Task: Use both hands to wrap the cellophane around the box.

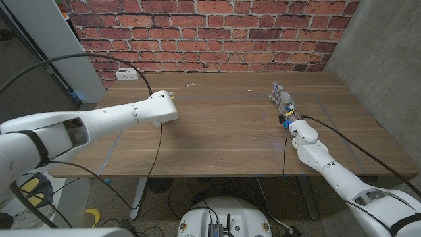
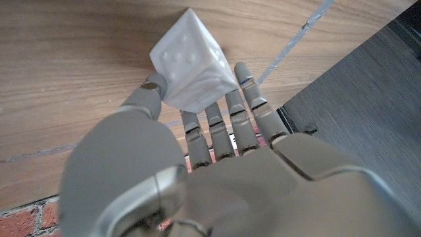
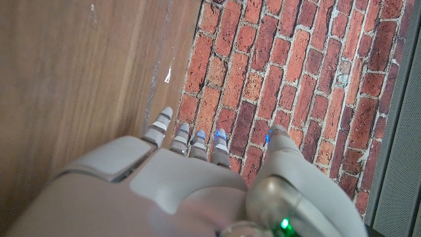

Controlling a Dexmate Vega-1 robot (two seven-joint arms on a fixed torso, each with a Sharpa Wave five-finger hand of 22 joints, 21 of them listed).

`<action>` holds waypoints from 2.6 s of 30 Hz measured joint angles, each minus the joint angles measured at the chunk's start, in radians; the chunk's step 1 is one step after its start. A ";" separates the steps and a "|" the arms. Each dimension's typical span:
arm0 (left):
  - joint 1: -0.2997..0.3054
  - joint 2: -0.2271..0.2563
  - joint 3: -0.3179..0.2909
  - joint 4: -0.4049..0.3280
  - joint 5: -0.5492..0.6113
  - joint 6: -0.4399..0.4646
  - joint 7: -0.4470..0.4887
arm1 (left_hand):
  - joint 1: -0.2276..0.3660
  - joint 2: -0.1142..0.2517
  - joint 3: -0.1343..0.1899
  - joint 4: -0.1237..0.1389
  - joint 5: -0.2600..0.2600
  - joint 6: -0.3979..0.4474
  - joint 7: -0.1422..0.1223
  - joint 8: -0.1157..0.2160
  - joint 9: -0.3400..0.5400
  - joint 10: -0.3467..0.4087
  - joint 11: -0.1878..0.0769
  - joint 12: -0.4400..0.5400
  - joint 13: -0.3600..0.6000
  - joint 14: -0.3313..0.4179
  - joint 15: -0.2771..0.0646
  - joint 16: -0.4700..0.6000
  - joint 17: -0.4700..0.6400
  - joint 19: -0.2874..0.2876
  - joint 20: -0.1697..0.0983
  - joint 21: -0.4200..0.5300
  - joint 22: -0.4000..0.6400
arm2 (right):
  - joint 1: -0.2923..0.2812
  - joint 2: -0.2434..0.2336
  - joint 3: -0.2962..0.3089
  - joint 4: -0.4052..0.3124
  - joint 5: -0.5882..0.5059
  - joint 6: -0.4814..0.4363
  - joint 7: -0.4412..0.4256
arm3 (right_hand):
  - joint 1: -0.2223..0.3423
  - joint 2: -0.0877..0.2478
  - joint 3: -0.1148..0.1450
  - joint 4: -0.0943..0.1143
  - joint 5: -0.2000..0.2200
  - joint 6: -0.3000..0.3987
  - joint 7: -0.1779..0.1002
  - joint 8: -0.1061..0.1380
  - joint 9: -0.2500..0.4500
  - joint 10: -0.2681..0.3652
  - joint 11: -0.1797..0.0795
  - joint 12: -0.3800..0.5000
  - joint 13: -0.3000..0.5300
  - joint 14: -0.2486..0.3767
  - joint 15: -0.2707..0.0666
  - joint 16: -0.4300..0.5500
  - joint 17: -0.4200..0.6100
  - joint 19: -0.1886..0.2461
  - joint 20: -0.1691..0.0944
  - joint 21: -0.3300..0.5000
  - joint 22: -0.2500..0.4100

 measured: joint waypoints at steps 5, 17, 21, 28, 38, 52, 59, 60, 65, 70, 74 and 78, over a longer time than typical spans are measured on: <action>-0.025 -0.036 0.053 0.067 -0.096 0.000 0.121 | 0.020 -0.020 -0.006 -0.004 0.000 0.060 0.017 0.020 0.010 0.012 0.012 0.044 0.040 0.041 -0.030 0.028 0.051 0.005 -0.005 0.023 0.010 | -0.022 -0.010 0.013 -0.027 -0.005 0.011 -0.028 | 0.000 0.000 0.000 0.000 0.000 0.000 0.000 0.000 0.000 0.000 0.000 0.000 0.000 0.005 -0.005 0.000 0.000 0.002 0.002 0.000 0.005; 0.033 -0.040 0.022 0.057 -0.087 0.005 0.267 | 0.029 -0.029 -0.013 0.003 -0.001 0.076 0.022 0.033 0.027 0.010 0.010 0.066 0.067 0.087 -0.077 0.034 0.079 -0.010 -0.012 0.036 0.015 | -0.066 -0.027 0.038 -0.079 -0.007 0.027 -0.076 | 0.000 0.000 0.000 0.000 0.000 0.009 0.002 0.000 0.000 0.005 -0.005 0.000 0.000 0.011 0.000 0.004 0.005 0.007 0.000 0.000 0.005; 0.069 -0.028 -0.016 0.015 -0.053 0.006 0.277 | 0.029 -0.029 -0.019 0.005 -0.001 0.080 0.026 0.037 0.033 0.010 0.010 0.074 0.075 0.087 -0.077 0.033 0.083 -0.014 -0.008 0.040 0.015 | -0.075 -0.030 0.042 -0.089 -0.007 0.032 -0.091 | 0.000 0.000 0.000 0.000 0.000 0.009 0.002 0.000 0.000 0.011 0.000 0.000 0.000 0.011 0.000 0.004 0.005 0.007 0.000 0.000 0.005; 0.143 -0.013 -0.087 -0.059 0.113 0.005 0.293 | 0.034 -0.034 -0.016 0.009 0.000 0.090 0.026 0.040 0.039 0.010 0.010 0.087 0.090 0.087 -0.077 0.033 0.092 -0.021 -0.012 0.045 0.015 | -0.116 -0.044 0.065 -0.140 -0.009 0.040 -0.125 | 0.000 0.000 0.000 0.000 0.000 0.009 0.001 0.000 0.000 0.011 0.000 0.000 0.000 0.011 0.000 0.004 0.005 0.010 0.003 0.000 0.005; 0.225 0.051 -0.139 -0.189 0.409 -0.098 0.166 | 0.034 -0.034 -0.017 0.010 0.003 0.097 0.022 0.047 0.035 0.010 0.010 0.101 0.107 0.091 -0.073 0.028 0.098 -0.035 -0.016 0.054 0.014 | -0.182 -0.064 0.098 -0.214 -0.017 0.047 -0.177 | 0.000 0.000 0.000 0.000 0.000 0.012 -0.002 0.000 0.000 0.014 0.004 0.000 0.000 0.011 0.000 0.004 0.005 0.011 0.004 0.000 0.005; 0.286 0.118 -0.160 -0.292 0.780 -0.254 -0.136 | 0.034 -0.034 -0.017 0.010 0.002 0.104 0.015 0.047 0.034 0.004 0.004 0.112 0.130 0.096 -0.075 0.013 0.100 -0.097 -0.028 0.054 0.014 | -0.255 -0.076 0.134 -0.283 -0.028 0.062 -0.235 | 0.000 0.000 0.000 0.000 0.000 0.019 0.005 0.000 0.000 0.014 0.004 0.000 0.005 0.010 0.000 0.004 0.004 0.010 0.004 0.000 0.005; 0.320 0.112 -0.188 -0.298 0.816 -0.268 -0.166 | 0.034 -0.034 -0.017 0.010 0.006 0.104 0.015 0.047 0.034 0.003 0.003 0.112 0.137 0.096 -0.075 0.005 0.104 -0.110 -0.030 0.054 0.014 | -0.282 -0.078 0.147 -0.305 -0.033 0.068 -0.256 | 0.000 0.000 0.000 0.000 0.000 0.019 0.005 0.000 0.000 0.014 0.004 0.000 0.005 0.010 0.000 0.004 0.004 0.010 0.004 0.000 0.005; 0.323 0.110 -0.191 -0.298 0.816 -0.268 -0.166 | 0.034 -0.034 -0.017 0.010 0.006 0.104 0.015 0.047 0.034 0.003 0.003 0.112 0.137 0.096 -0.075 0.005 0.104 -0.110 -0.030 0.054 0.014 | -0.282 -0.078 0.147 -0.305 -0.034 0.069 -0.258 | 0.000 0.000 0.000 0.000 0.000 0.019 0.005 0.000 0.000 0.014 0.004 0.000 0.005 0.010 0.000 0.004 0.004 0.010 0.004 0.000 0.005; 0.348 0.093 -0.219 -0.289 1.075 -0.406 -0.371 | 0.040 -0.040 -0.015 0.014 0.006 0.104 0.015 0.047 0.033 0.003 0.003 0.119 0.142 0.096 -0.075 -0.002 0.104 -0.110 -0.030 0.054 0.014 | -0.312 -0.078 0.162 -0.326 -0.036 0.074 -0.269 | 0.000 0.000 0.000 0.000 0.000 0.019 0.005 0.000 0.000 0.014 0.004 0.000 0.005 0.010 0.000 0.004 0.004 0.010 0.004 0.000 0.005; 0.372 0.071 -0.248 -0.275 1.146 -0.459 -0.429 | 0.040 -0.040 -0.013 0.017 0.006 0.104 0.015 0.047 0.030 0.003 0.003 0.119 0.145 0.096 -0.075 -0.002 0.104 -0.116 -0.025 0.054 0.012 | -0.324 -0.077 0.169 -0.335 -0.038 0.077 -0.279 | 0.000 0.000 0.000 0.000 0.000 0.019 0.005 0.000 0.000 0.016 0.005 0.000 0.005 0.010 0.000 0.004 0.004 0.010 0.004 0.000 0.005; 0.394 0.049 -0.276 -0.259 1.183 -0.492 -0.459 | 0.040 -0.040 -0.013 0.017 0.006 0.104 0.015 0.047 0.030 0.003 0.003 0.120 0.151 0.096 -0.075 -0.002 0.104 -0.121 -0.030 0.054 0.012 | -0.330 -0.077 0.173 -0.339 -0.038 0.078 -0.282 | 0.000 0.000 0.000 0.000 0.000 0.019 0.005 0.000 0.000 0.016 0.005 0.000 0.005 0.010 0.000 0.004 0.004 0.010 0.004 0.000 0.005; 0.410 0.029 -0.298 -0.243 1.256 -0.569 -0.524 | 0.040 -0.040 -0.013 0.017 0.006 0.104 0.015 0.046 0.030 0.003 0.003 0.123 0.151 0.096 -0.075 -0.002 0.109 -0.121 -0.030 0.054 0.012 | -0.341 -0.076 0.179 -0.345 -0.040 0.078 -0.286 | 0.000 0.000 0.000 0.000 0.000 0.019 0.005 0.000 0.000 0.016 0.005 0.000 0.005 0.010 0.000 0.004 0.004 0.010 0.004 0.000 0.005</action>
